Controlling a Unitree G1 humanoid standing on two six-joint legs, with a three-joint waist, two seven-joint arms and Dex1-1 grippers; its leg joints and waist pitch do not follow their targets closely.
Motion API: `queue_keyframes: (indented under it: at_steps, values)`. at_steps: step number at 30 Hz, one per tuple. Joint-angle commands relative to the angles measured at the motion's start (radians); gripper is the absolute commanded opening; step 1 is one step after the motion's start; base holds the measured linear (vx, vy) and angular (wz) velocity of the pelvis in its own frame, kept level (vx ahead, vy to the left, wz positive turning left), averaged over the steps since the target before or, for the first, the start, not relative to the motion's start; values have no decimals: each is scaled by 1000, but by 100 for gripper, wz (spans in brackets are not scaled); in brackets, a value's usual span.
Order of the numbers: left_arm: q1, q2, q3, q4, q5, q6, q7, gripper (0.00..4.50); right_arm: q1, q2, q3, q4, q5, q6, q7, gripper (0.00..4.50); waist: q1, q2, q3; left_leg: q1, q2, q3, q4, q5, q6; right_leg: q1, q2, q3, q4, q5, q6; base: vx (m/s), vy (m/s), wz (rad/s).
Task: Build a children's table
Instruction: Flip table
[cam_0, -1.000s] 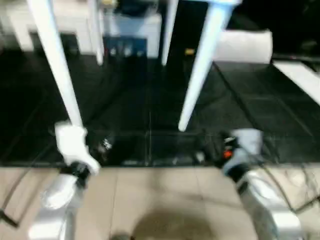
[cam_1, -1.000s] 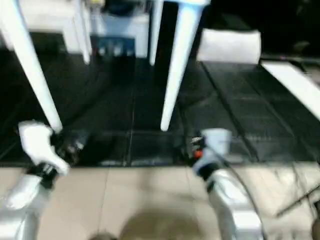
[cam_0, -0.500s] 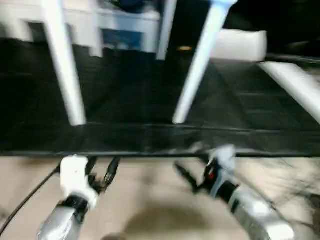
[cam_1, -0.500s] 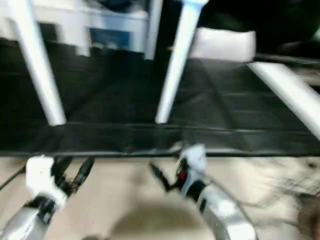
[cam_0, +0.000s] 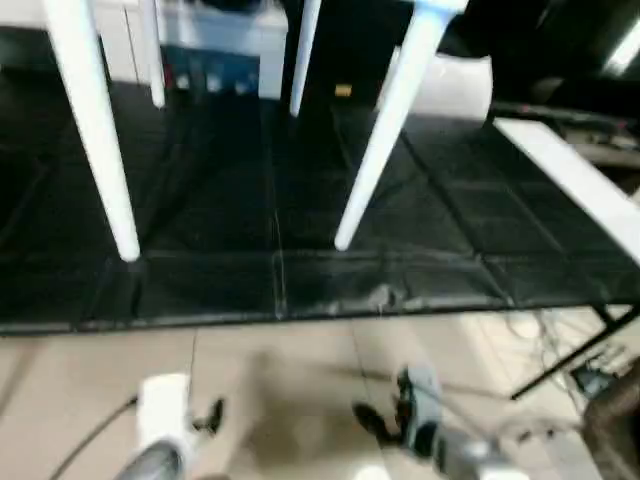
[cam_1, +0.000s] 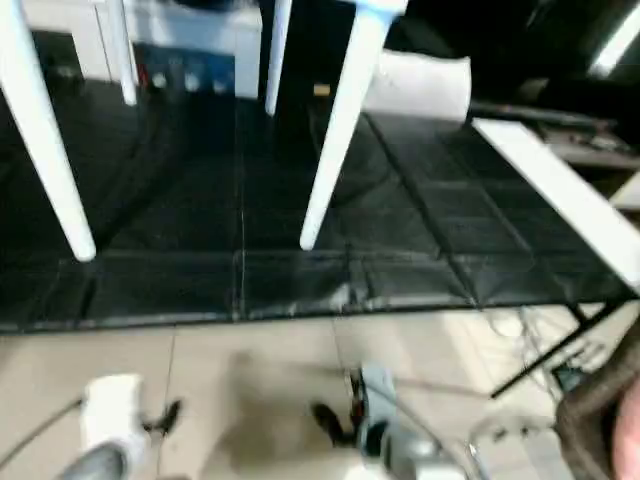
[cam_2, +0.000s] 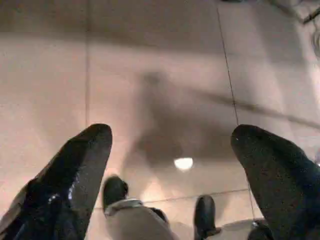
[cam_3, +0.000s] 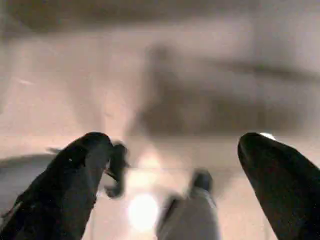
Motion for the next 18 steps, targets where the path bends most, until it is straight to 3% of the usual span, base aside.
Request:
queue_keyframes:
  at_steps: [1, 2, 3, 4, 5, 6, 8, 10, 12, 13, 14, 18]
  values:
    - [-13, -7, -28, 110, 24, -8, -9, 442, -10, -11, -31, 89, -15, -23, -72, 450, -1, 25, -39, 3, 90, -35, -111, -179, -38, 5, -93, 53, -62, 31, -211, 87, -15, -8]
    - [-18, -1, -50, 137, 45, -7, -13, 442, -14, -8, -27, 114, -20, -9, -85, 450, -4, 26, -46, 1, 87, -25, -99, -58, 13, 15, -88, 51, -48, 232, -232, 93, -15, -9]
    - [-18, 6, -71, 153, 65, 8, -18, 442, -16, -5, -19, 135, -26, 3, -88, 450, -3, 48, -45, 3, 84, -25, -99, -43, 25, 14, -88, 49, -45, 262, -236, 93, -15, -9]
    - [-19, 15, -94, 179, 87, 29, -20, 442, -18, 0, -12, 171, -32, 17, -91, 450, -9, 48, -52, 5, 82, -20, -88, -3, 65, 16, -91, 52, -41, 329, -248, 70, -16, -6]
    - [-19, 18, -94, 192, 89, 38, -15, 442, -17, 5, -15, 188, -33, 20, -96, 450, -11, 40, -59, 5, 80, -16, -82, 20, 87, 21, -90, 52, -42, 363, -254, 58, -24, -4]
    - [-29, 20, -86, 228, 87, 25, -12, 442, -23, 11, -20, 214, -37, 9, -106, 450, -9, 43, -56, 4, 84, -13, -84, 10, 114, 18, -94, 52, -41, 373, -270, 58, -24, -4]
    - [-44, 24, -76, 278, 90, 13, 6, 442, -28, 18, -25, 245, -44, -3, -120, 450, -8, 43, -48, 8, 89, -6, -89, -58, 135, 9, -94, 53, -50, 294, -291, 0, 0, 0]
    - [-60, 29, -70, 333, 96, 16, 26, 442, -35, 24, -22, 275, -58, -7, -122, 450, -2, 48, -41, 12, 98, -5, -97, -132, 122, 4, -94, 52, -56, 168, -302, 0, 0, 0]
    - [-78, 33, -69, 395, 100, 5, 34, 442, -43, 32, -20, 309, -74, -23, -130, 450, 3, 57, -30, 19, 104, -2, -110, -248, 56, -7, -90, 55, -72, -36, -290, 0, 0, 0]
    - [-84, 34, -75, 425, 103, -6, 31, 442, -47, 36, -9, 325, -88, -32, -123, 450, 3, 55, -29, 21, 105, -1, -113, -278, 36, -8, -89, 55, -76, -78, -283, 0, 0, 0]
    - [-87, 34, -79, 443, 103, -19, 26, 442, -47, 40, -1, 333, -98, -42, -118, 450, 5, 57, -22, 26, 105, -2, -118, -362, -14, -17, -92, 60, -88, -193, -258, -55, 10, 1]
    - [-87, 34, -79, 443, 103, -19, 26, 442, -47, 40, -1, 333, -98, -42, -118, 450, 3, 58, -22, 23, 104, -8, -123, -395, -40, -20, -95, 63, -93, -258, -221, -14, 3, 0]
